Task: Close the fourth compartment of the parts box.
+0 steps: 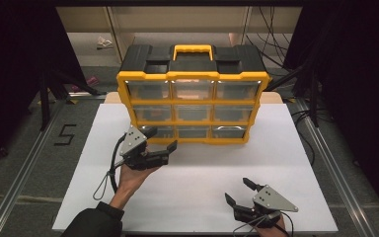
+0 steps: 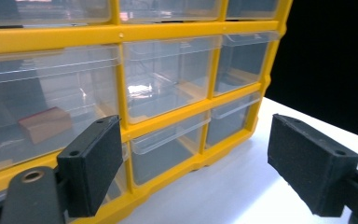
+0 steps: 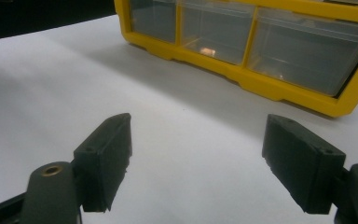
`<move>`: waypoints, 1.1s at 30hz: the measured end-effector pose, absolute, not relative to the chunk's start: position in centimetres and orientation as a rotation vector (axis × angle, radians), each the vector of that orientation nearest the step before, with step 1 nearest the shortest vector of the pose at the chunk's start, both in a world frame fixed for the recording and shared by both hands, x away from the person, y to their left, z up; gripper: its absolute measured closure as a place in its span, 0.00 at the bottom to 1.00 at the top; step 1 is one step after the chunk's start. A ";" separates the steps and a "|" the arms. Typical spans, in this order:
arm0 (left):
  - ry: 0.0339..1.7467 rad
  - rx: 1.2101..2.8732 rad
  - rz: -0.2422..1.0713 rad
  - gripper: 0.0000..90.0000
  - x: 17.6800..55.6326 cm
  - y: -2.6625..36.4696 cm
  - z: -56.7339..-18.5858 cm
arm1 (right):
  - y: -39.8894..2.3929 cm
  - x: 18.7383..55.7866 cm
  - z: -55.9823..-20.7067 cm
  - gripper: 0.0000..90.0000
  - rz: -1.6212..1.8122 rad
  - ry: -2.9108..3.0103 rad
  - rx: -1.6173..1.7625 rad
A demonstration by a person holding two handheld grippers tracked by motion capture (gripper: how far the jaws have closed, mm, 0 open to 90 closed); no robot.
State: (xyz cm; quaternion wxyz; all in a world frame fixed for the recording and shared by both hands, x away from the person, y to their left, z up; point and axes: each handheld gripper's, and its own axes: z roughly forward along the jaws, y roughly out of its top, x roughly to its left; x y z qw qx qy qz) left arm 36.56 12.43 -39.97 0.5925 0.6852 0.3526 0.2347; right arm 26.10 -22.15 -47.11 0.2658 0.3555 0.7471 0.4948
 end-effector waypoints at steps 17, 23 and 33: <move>0.730 1.585 0.512 0.20 33.9 12.2 -40.9 | -22.2 26.0 -47.0 0.28 1.349 2.006 0.956; 0.704 1.594 0.498 0.20 33.1 11.9 -41.7 | -22.2 26.0 -47.0 0.28 1.352 2.003 0.950; 0.662 1.614 0.480 0.20 31.9 11.2 -42.9 | -22.2 25.9 -46.9 0.28 1.369 1.989 0.944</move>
